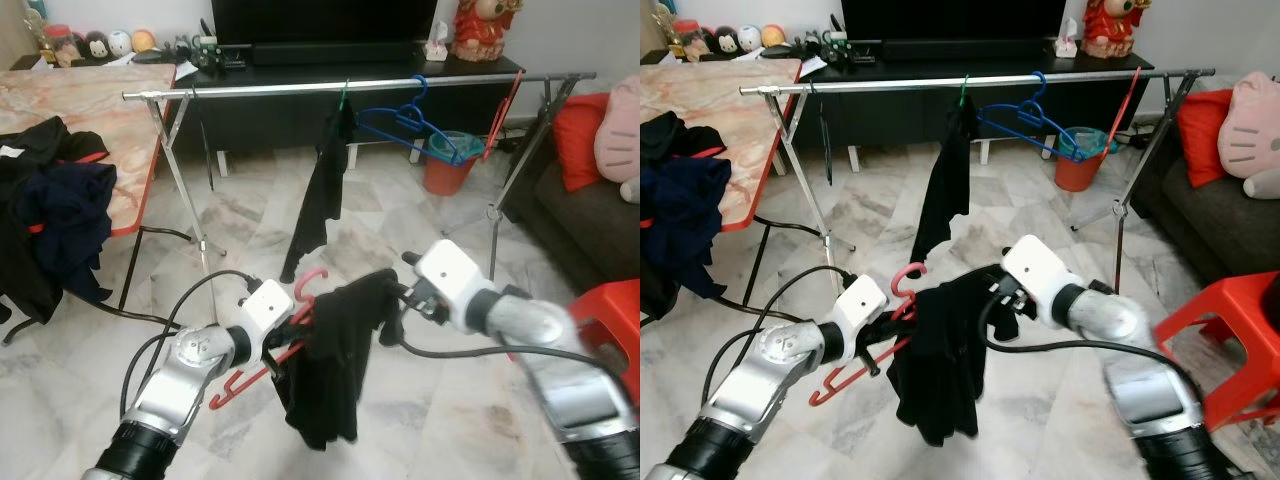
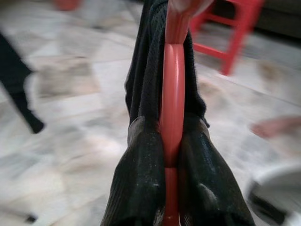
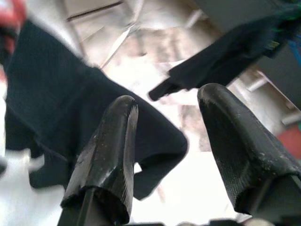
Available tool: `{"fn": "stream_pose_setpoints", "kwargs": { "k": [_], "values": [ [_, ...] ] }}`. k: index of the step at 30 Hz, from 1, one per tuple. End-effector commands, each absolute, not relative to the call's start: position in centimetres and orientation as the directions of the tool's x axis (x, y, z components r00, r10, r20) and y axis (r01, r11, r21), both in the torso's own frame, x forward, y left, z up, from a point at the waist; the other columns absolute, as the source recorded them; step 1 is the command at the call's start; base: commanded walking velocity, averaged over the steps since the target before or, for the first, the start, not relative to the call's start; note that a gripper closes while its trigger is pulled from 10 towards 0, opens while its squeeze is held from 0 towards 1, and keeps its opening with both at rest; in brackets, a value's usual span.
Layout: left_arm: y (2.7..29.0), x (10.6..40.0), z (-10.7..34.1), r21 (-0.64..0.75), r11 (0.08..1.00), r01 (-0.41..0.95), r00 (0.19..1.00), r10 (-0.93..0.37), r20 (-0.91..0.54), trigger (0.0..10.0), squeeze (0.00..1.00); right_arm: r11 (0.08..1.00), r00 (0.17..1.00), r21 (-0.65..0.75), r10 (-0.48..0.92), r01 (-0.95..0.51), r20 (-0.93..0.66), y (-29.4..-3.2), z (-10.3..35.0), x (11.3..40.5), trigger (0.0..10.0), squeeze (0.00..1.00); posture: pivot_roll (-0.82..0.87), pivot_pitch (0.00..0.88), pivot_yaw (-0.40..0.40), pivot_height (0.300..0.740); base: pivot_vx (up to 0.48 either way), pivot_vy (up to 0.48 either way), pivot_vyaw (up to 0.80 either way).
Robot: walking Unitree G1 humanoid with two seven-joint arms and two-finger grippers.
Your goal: Hang hanger
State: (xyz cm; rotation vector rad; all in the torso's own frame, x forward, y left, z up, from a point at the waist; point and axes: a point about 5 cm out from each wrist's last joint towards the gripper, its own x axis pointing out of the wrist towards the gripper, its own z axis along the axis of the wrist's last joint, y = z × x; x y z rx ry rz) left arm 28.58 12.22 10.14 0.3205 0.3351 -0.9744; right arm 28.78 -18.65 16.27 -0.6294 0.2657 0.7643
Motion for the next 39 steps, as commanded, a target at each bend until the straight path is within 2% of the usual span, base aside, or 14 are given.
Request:
{"fn": "stream_pose_setpoints", "kwargs": {
  "k": [1, 5, 8, 10, 14, 20, 31, 39],
  "values": [
    [11.6, 28.1, 11.4, 0.106, 0.454, 0.885, 0.459, -0.806, -0.375, 10.0, 0.00, 0.471, 0.587, -0.350, 0.648, -0.809, -0.485, -18.4, 14.9, 27.8, 10.0, 0.00, -0.12, 0.000, -0.044, 0.740, 0.000, 0.000, 0.00],
    [11.7, 27.9, 11.7, 0.089, 0.430, 0.898, 0.430, -0.822, -0.373, 10.0, 0.00, 0.436, 0.528, -0.299, 0.685, -0.849, -0.502, -18.5, 14.4, 27.3, 10.0, 0.00, -0.12, 0.000, -0.045, 0.740, 0.000, 0.000, 0.00],
    [11.7, 27.0, 11.6, 0.065, 0.358, 0.932, 0.353, -0.848, -0.396, 10.0, 0.00, 0.412, 0.466, -0.226, 0.707, -0.883, -0.532, -19.4, 13.6, 27.0, 10.0, 0.00, -0.11, 0.000, -0.047, 0.740, 0.000, 0.000, 0.00],
    [11.6, 26.9, 11.6, 0.057, 0.341, 0.938, 0.335, -0.855, -0.395, 10.0, 0.00, 0.392, 0.444, -0.216, 0.711, -0.894, -0.546, -19.7, 13.4, 26.9, 10.0, 0.00, -0.11, 0.000, -0.045, 0.740, 0.000, 0.000, 0.00],
    [11.4, 26.6, 11.9, 0.036, 0.313, 0.949, 0.301, -0.869, -0.392, 10.0, 0.00, 0.386, 0.449, -0.235, 0.704, -0.892, -0.551, -20.4, 13.5, 27.3, 10.0, 0.00, -0.11, 0.000, -0.045, 0.740, 0.000, 0.000, 0.00],
    [11.3, 26.2, 12.1, 0.011, 0.280, 0.960, 0.261, -0.879, -0.398, 10.0, 0.00, 0.354, 0.412, -0.214, 0.722, -0.910, -0.556, -20.9, 13.3, 27.7, 10.0, 0.00, -0.11, 0.000, -0.045, 0.740, 0.000, 0.000, 0.00],
    [10.8, 25.6, 12.6, -0.007, 0.210, 0.978, 0.189, -0.895, -0.403, 10.0, 0.00, 0.264, 0.254, -0.057, 0.816, -0.963, -0.520, -19.4, 11.5, 27.6, 10.0, 0.00, -0.11, 0.000, -0.048, 0.740, 0.000, 0.000, 0.00],
    [10.5, 25.3, 12.7, -0.013, 0.186, 0.982, 0.165, -0.899, -0.405, 10.0, 0.00, 0.229, 0.196, -0.003, 0.827, -0.973, -0.527, -19.0, 10.1, 27.4, 10.0, 0.00, -0.10, 0.000, -0.048, 0.740, 0.000, 0.000, 0.00]
  ]
}}
